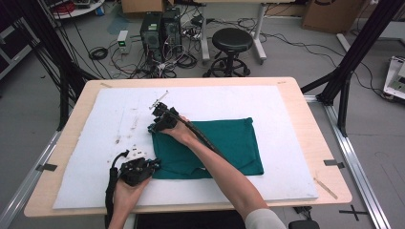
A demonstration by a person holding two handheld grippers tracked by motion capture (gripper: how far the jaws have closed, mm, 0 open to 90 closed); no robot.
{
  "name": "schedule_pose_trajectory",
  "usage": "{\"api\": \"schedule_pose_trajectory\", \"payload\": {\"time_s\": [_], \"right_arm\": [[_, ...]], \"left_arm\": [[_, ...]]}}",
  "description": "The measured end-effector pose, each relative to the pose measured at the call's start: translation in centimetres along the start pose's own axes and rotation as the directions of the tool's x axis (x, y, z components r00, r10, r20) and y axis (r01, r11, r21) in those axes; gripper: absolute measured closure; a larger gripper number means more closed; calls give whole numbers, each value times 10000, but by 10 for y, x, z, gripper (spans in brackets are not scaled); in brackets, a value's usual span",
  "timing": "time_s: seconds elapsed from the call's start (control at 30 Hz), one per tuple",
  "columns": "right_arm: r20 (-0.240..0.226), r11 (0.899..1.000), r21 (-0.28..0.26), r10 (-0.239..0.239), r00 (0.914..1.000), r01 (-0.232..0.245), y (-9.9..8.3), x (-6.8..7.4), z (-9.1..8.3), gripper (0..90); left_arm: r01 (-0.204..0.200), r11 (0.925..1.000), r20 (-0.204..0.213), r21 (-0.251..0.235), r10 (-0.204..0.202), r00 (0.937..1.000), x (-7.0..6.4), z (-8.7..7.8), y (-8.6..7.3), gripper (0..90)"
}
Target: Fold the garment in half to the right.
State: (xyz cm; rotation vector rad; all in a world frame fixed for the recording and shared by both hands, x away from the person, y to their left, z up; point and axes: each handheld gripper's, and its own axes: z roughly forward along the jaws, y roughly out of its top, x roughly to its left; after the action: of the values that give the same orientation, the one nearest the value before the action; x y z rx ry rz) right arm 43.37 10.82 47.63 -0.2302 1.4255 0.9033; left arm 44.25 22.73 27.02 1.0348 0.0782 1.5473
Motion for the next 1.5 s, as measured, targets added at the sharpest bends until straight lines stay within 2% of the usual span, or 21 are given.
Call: {"api": "schedule_pose_trajectory", "payload": {"time_s": [0.27,0.5,0.67,1.07,1.27,1.5], "right_arm": [[357,9996,25,-284,9990,283,1,4,1,692],[247,9996,-15,-266,9993,266,1,5,1,824],[426,9991,9,-433,9982,433,2,7,1,850],[462,9994,46,-348,9983,346,2,8,1,858],[363,9997,75,-224,9991,222,3,8,-2,858],[54,9974,-714,62,10000,-58,9,10,-16,858]], "left_arm": [[22,10000,14,-15,-22,10000,0,0,0,845],[18,10000,4,-14,-18,10000,0,0,0,845],[-9,10000,-35,2,9,10000,0,0,0,846],[-153,9999,-118,-3,153,9998,-2,0,0,858],[-3,10000,305,-14,3,9995,4,-9,3,860],[-204,9995,305,-221,211,9993,5,-28,11,860]]}}
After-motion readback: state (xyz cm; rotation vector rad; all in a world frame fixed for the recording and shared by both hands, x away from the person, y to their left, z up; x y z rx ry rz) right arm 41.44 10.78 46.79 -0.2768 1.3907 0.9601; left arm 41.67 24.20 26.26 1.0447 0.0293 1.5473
